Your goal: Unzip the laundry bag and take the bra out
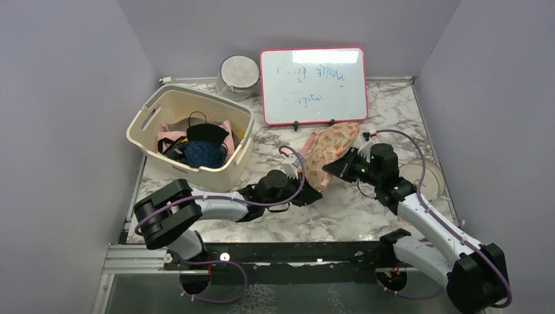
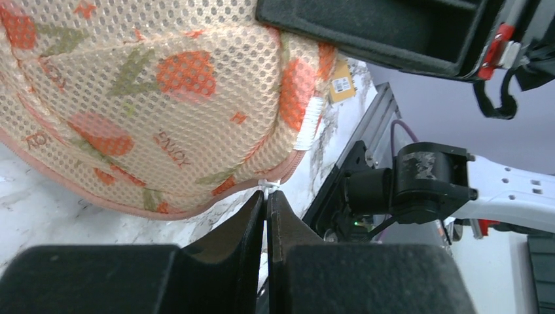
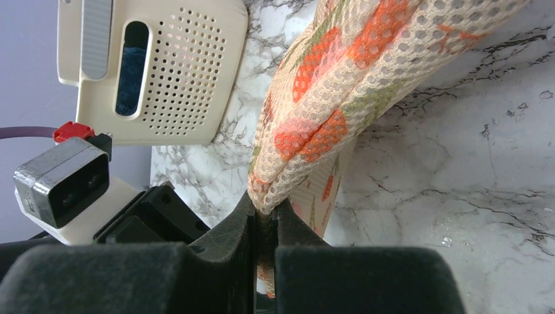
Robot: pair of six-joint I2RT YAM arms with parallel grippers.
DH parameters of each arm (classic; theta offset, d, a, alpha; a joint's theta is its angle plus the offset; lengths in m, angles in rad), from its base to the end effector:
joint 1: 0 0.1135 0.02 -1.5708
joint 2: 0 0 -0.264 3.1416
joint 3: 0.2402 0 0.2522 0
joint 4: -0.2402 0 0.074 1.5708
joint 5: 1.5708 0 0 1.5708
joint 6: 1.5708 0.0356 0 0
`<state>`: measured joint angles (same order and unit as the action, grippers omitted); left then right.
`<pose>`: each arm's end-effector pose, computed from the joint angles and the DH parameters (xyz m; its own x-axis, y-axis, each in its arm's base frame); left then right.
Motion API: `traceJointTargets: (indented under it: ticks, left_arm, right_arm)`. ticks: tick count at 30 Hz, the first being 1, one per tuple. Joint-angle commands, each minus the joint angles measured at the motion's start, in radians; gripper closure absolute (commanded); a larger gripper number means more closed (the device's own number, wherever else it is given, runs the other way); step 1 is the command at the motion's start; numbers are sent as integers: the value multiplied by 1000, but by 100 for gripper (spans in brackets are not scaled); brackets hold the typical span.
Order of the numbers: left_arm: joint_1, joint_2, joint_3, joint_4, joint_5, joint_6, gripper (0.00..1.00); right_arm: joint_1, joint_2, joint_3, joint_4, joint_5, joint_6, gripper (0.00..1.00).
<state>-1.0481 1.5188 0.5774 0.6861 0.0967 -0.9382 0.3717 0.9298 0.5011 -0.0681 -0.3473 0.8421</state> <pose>0.1492 -0.2659 0.1868 -0.8077 -0.2061 -0.5524 0.4358 0.4224 -0.7948 0.1860 0.0855 0.2266 -0.7585 0.4573 -0.4644 -0.0818 0.6402 0.7639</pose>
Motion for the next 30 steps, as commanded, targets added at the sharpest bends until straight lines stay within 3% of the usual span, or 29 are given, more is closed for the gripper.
traceJointTargets:
  ticks: [1, 15, 24, 30]
  left_arm:
    - [7, -1, -21, -81, -28, 89, 100]
    - [7, -23, -94, -226, -141, 208, 100]
    - [8, -133, -73, -474, -334, 294, 100]
    - [7, -178, -67, -474, -296, 302, 100]
  right_arm:
    - [0, 6, 41, 29, -19, -11, 99]
    - [0, 59, 58, 26, -49, -24, 99]
    - [0, 116, 90, -33, -69, -100, 99]
    - [-1, 254, 125, -67, -131, -214, 98]
